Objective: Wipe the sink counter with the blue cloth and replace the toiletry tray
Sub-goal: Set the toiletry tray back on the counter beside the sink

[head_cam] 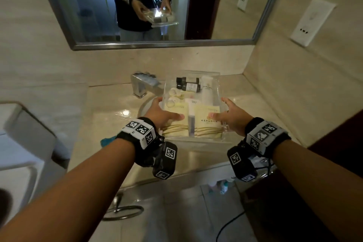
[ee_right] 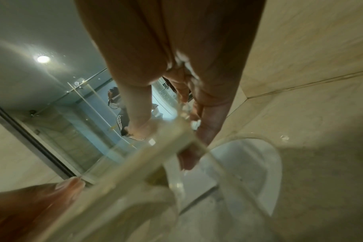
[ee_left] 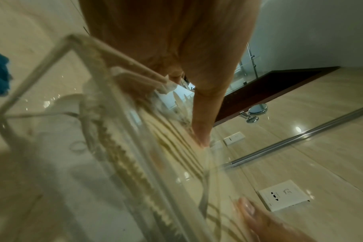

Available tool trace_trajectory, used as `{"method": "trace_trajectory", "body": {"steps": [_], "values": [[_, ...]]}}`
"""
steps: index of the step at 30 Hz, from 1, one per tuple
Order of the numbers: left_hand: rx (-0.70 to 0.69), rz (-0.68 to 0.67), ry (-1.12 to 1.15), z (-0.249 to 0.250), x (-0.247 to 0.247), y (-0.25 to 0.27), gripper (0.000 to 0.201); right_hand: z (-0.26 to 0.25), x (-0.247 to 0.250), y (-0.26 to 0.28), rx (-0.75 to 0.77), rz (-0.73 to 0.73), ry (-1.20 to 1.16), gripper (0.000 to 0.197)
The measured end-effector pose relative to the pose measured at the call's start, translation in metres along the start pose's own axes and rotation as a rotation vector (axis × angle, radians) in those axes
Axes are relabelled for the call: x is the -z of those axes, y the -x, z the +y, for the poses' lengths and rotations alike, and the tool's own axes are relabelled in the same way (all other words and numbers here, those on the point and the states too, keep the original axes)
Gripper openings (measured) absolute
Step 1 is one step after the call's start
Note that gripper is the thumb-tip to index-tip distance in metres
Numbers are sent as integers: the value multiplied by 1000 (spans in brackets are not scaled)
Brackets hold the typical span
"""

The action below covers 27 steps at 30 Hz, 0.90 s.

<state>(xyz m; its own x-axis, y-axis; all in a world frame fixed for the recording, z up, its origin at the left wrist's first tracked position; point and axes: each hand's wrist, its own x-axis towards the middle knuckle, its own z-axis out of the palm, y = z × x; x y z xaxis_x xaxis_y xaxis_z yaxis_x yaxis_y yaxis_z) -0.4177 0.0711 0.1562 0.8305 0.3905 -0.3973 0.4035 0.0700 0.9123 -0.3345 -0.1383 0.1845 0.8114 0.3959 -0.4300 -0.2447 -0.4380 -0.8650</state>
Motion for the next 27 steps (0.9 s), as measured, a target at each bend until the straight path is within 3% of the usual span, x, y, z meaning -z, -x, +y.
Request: {"method": "trace_trajectory", "body": {"steps": [8,19,27], "values": [[56,5,7,0,-68,-17,98,25,69,-30,-27,-52,-8,83],[94,-45,-17,6,-87,-99,101,36,88,-112,-71,-38,-26,81],[62,-108,-55,27,-100,-166,95,25,106,-160,-53,23,-66,66]]}}
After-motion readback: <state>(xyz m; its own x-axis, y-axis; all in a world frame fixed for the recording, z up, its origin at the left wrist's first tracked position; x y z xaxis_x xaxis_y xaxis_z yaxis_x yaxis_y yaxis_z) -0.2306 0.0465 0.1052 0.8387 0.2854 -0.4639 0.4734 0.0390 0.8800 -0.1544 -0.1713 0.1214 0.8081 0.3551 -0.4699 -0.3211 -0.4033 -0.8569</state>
